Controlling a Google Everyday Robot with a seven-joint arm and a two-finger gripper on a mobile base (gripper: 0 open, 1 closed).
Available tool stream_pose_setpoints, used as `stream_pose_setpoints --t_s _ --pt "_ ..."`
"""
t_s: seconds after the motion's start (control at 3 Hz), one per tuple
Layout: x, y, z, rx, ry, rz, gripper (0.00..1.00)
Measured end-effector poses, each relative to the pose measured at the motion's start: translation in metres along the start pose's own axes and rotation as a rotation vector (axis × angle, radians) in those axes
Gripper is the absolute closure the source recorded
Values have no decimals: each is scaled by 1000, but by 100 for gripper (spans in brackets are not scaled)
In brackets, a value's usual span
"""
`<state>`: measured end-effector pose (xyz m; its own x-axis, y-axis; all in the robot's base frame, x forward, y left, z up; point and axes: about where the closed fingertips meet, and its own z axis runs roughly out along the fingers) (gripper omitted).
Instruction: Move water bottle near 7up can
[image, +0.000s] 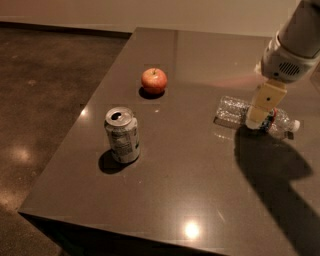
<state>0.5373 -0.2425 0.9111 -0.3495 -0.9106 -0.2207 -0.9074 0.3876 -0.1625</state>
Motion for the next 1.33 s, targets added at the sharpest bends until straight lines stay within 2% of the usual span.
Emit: stream_pose_setpoints --t_s 0.33,0.67,1.33 --pt "8 -17 30 -23 23 13 0" --pt "20 -19 51 -59 41 16 18" --pt "22 -10 58 -114 61 12 64"
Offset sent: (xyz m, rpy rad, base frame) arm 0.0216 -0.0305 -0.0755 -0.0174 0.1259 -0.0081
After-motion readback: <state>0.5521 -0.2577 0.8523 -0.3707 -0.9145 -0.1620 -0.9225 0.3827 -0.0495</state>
